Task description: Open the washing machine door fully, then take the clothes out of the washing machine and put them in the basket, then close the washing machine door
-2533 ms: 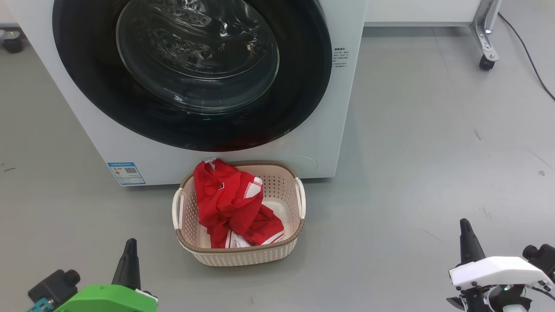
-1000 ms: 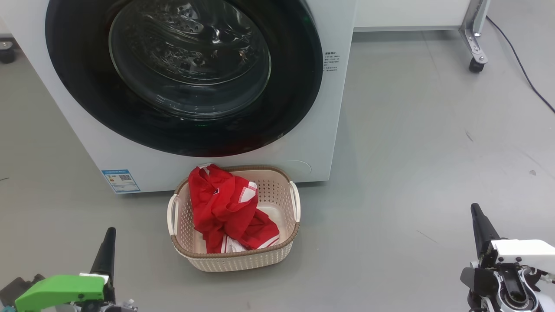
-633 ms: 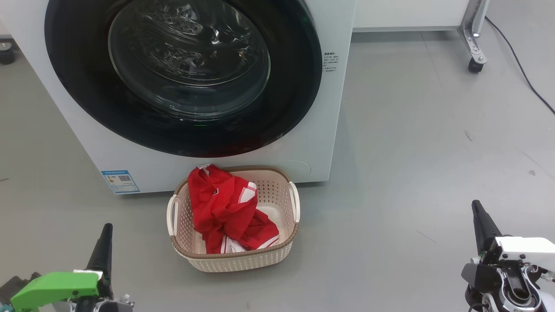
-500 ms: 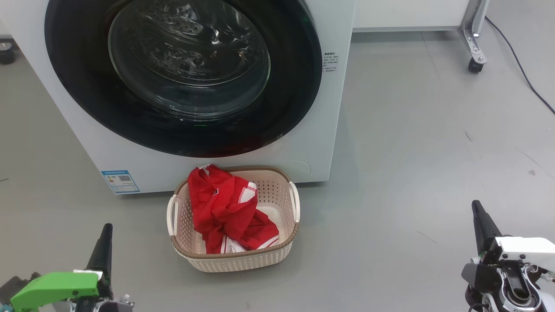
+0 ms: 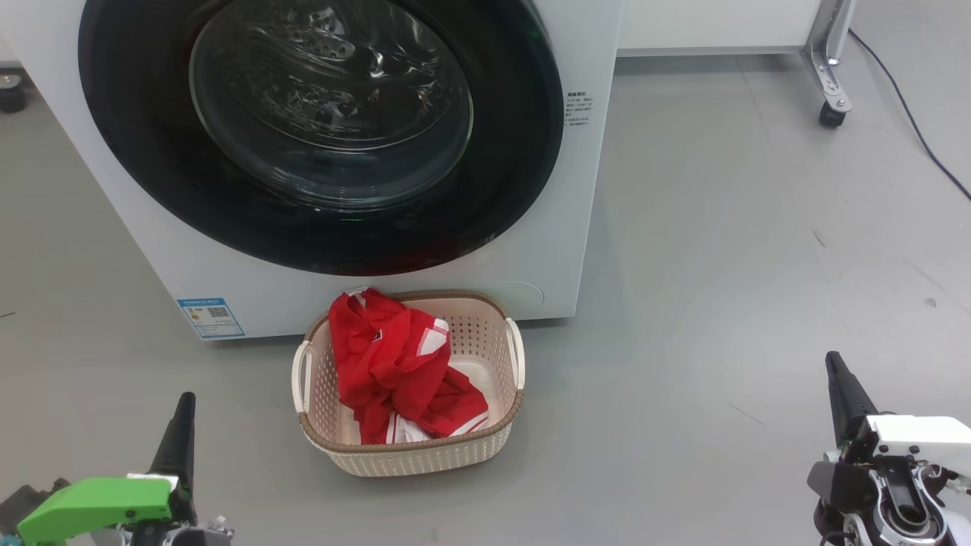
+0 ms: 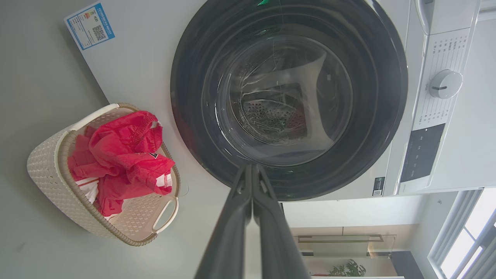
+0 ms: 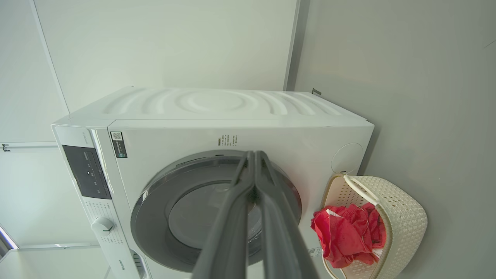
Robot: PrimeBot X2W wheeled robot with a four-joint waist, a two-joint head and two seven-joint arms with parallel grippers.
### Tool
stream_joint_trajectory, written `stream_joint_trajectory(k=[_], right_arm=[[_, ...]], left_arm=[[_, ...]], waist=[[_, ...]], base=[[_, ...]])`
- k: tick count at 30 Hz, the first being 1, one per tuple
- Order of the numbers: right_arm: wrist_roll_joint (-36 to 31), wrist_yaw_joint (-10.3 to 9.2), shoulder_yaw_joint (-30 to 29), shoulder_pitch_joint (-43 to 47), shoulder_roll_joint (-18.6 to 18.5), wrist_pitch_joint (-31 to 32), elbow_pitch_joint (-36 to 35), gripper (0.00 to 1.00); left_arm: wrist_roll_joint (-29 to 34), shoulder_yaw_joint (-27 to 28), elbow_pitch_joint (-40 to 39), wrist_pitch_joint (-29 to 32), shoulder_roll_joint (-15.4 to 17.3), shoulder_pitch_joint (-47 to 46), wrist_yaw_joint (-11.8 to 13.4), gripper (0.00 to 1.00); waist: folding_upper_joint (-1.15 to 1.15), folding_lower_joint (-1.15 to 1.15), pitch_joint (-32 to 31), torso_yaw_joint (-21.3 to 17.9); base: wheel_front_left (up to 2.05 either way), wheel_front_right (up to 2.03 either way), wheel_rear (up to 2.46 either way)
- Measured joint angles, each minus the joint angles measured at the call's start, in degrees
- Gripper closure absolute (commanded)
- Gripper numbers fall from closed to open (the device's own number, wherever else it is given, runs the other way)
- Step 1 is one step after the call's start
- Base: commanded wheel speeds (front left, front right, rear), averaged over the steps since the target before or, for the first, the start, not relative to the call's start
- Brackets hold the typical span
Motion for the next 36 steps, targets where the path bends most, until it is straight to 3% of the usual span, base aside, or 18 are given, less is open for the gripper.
stream_joint_trajectory(k=[36], right_arm=[[0.0,0.16,-0.2,-0.1,0.0,0.3,0.4,1.00]], left_arm=[[0.0,0.3,0.8,0.2,0.0,-0.1,0.0,1.00]], waist=[[0.00,0.00,0.0,0.0]], base=[[0.00,0.00,0.00]])
